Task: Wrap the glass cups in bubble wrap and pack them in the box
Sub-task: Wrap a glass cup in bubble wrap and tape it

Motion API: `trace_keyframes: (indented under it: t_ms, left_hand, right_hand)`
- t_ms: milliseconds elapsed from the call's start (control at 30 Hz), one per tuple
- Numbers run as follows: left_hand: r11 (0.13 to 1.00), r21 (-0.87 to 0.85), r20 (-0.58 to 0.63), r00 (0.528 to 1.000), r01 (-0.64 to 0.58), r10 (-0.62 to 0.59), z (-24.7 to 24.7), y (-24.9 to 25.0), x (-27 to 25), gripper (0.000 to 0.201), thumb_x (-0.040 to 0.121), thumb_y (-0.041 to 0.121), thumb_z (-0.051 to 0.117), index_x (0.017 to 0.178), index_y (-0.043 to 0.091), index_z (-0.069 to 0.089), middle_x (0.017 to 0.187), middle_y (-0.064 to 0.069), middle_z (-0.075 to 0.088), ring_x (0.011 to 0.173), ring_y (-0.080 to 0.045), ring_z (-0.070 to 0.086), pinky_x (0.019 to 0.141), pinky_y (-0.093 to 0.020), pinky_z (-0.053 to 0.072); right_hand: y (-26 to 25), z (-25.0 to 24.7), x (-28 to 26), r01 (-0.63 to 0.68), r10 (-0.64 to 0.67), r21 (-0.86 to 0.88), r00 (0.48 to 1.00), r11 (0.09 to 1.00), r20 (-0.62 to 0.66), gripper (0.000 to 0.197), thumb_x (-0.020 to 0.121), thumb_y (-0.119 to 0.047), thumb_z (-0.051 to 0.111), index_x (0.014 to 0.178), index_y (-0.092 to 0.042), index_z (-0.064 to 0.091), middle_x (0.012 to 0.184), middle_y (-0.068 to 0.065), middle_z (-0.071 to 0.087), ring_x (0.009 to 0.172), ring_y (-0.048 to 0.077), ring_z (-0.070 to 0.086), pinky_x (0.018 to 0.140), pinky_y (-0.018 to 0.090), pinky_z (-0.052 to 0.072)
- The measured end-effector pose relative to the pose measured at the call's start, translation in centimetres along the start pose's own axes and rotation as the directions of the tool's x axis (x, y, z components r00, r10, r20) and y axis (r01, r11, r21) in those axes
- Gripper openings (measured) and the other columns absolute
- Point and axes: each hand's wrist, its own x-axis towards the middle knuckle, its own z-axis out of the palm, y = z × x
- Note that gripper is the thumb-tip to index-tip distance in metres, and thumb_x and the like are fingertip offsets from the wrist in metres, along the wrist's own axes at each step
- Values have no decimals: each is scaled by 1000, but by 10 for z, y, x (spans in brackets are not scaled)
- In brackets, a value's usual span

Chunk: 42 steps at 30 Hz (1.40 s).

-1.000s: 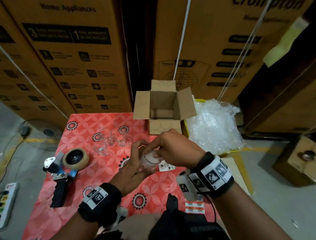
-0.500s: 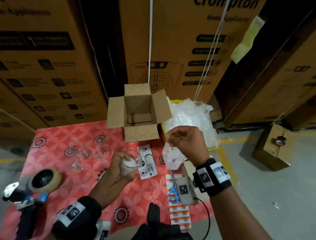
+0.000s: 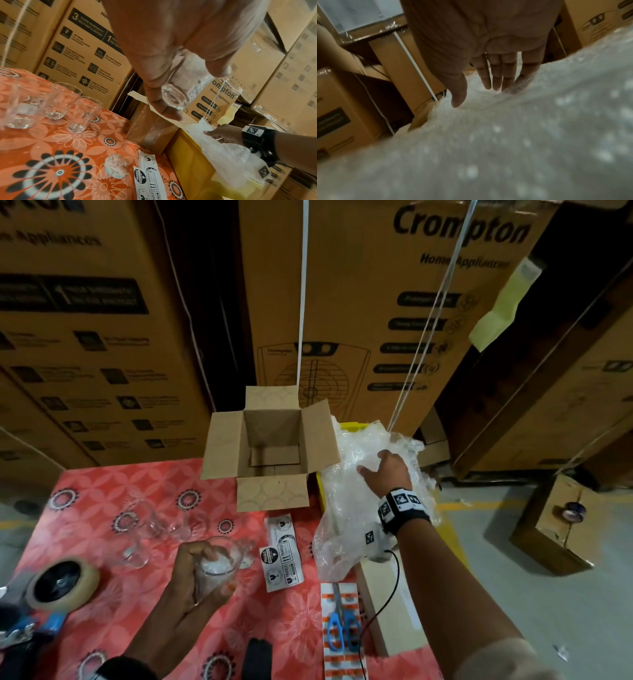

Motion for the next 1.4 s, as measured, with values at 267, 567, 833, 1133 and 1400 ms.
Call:
trace_keyframes:
  t_ms: [267, 567, 833, 1133, 1400]
  left_hand:
    - [1000, -21, -64, 998, 12, -13, 3, -7, 2, 70, 84, 67, 76, 130, 27, 40, 126, -1, 61, 100, -37, 68, 88, -63, 56]
    - [998, 53, -10, 1000, 19, -18, 4, -2, 9, 61, 86, 58, 68, 132, 32, 38, 121, 0, 63, 89, -27, 67, 80, -36, 56]
    - [998, 65, 31, 999, -22, 20, 2, 14, 8, 56, 87, 59, 63, 129, 32, 38, 121, 14, 58, 96, -14, 66, 83, -24, 55]
    - [999, 6, 4, 999, -36, 36, -16, 37, 9, 63, 87, 56, 67, 137, 34, 35, 128, 13, 57, 107, -9, 65, 88, -46, 62]
    - [987, -114, 23, 993, -111, 115, -31, 68, 9, 70, 97, 24, 74, 146, 34, 25, 133, 4, 63, 117, -23, 68, 92, -37, 57]
  right_hand:
    - [1, 3, -8, -108, 115, 81, 990, 991, -87, 25, 87, -36, 82, 110, -27, 75, 112, 4, 77, 104, 30, 71, 89, 38, 59]
    - [5, -56, -30, 2, 37, 456, 996, 890, -75, 38, 80, -13, 90, 110, -22, 67, 74, -8, 79, 78, 2, 74, 76, 27, 57]
    - [-11, -127, -66, -15, -125, 886, 989, 463, 82, 5, 104, -11, 60, 109, -8, 60, 109, 18, 79, 106, 36, 75, 92, 44, 53]
    - [-56, -134, -113, -277, -419, 960, 876, -30, 240, 71, 78, -17, 75, 136, 5, 41, 148, 39, 50, 137, 55, 51, 115, 71, 37]
    - [-117, -59, -162, -126, -387, 941, 888, 313, 248, 18, 78, -9, 62, 86, -8, 78, 106, 16, 77, 101, 48, 65, 68, 41, 55]
